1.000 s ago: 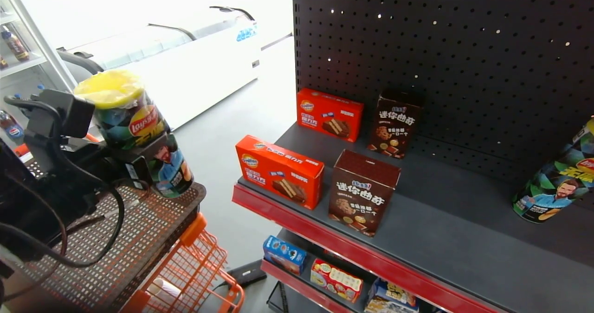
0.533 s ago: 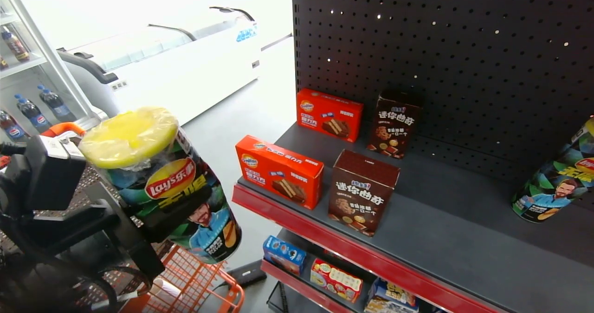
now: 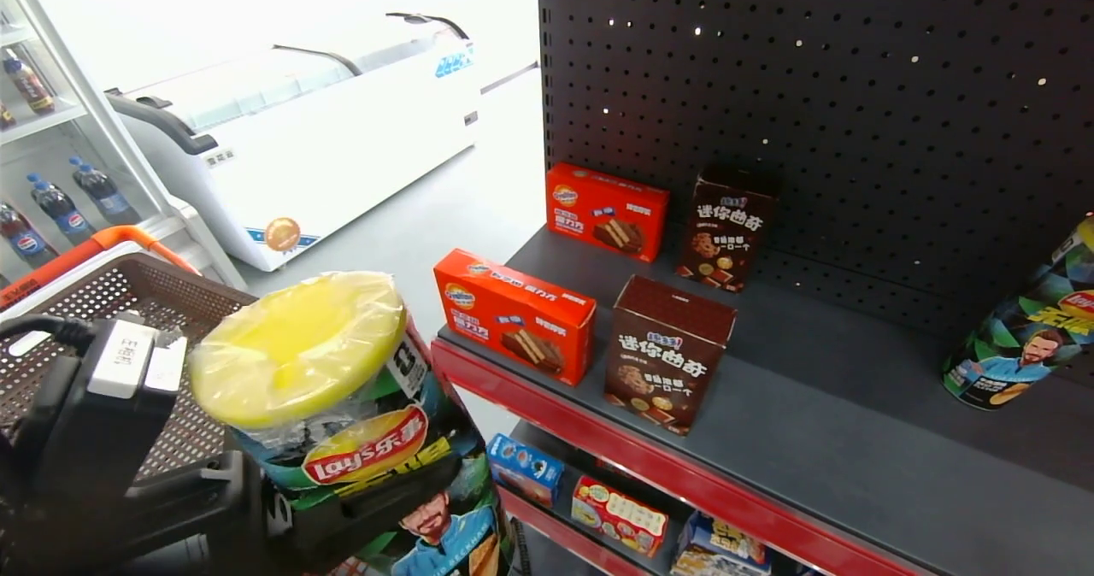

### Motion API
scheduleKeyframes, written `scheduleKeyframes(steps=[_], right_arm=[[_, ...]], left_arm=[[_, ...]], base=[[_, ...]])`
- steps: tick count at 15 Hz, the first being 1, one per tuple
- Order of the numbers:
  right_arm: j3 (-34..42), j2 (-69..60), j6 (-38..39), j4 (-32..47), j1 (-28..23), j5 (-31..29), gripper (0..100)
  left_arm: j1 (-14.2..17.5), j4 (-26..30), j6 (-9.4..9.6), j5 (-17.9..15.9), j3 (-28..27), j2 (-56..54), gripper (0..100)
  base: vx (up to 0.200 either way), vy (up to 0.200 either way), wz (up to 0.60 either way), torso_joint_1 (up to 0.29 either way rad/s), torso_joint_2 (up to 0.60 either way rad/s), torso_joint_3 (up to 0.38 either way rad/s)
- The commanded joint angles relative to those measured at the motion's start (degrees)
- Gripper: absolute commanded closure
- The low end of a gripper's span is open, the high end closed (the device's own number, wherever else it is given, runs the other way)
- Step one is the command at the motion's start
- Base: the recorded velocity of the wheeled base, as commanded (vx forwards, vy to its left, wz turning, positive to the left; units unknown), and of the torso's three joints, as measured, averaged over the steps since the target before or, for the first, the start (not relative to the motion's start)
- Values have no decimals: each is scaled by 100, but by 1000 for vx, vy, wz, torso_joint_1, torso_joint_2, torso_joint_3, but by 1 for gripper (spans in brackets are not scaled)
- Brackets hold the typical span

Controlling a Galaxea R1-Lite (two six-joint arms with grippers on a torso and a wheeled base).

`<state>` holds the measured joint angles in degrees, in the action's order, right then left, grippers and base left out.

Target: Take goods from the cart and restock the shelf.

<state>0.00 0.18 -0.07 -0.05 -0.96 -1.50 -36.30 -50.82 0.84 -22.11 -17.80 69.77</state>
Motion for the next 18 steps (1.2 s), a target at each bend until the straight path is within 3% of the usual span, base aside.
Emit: scheduleKeyframes(steps=[1, 6, 11, 14, 18], right_arm=[[0, 8, -1, -4, 0, 1, 0], [0, 8, -10, 5, 0, 9, 0], [0, 8, -10, 5, 0, 9, 0], [0, -1, -19, 5, 0, 9, 0], [0, -1, -1, 5, 0, 9, 0]], left_arm=[[-43, 2, -14, -294, -110, 63, 100], [-228, -68, -31, -1111, -171, 353, 100], [-351, -77, -31, -1181, -681, 749, 100], [-659, -77, -146, -1181, -699, 758, 100], [-676, -77, -146, -1313, -655, 731, 100]], base=[[0, 0, 0, 0, 0, 0], [0, 0, 0, 0, 0, 0], [0, 0, 0, 0, 0, 0], [0, 0, 0, 0, 0, 0], [0, 0, 0, 0, 0, 0]])
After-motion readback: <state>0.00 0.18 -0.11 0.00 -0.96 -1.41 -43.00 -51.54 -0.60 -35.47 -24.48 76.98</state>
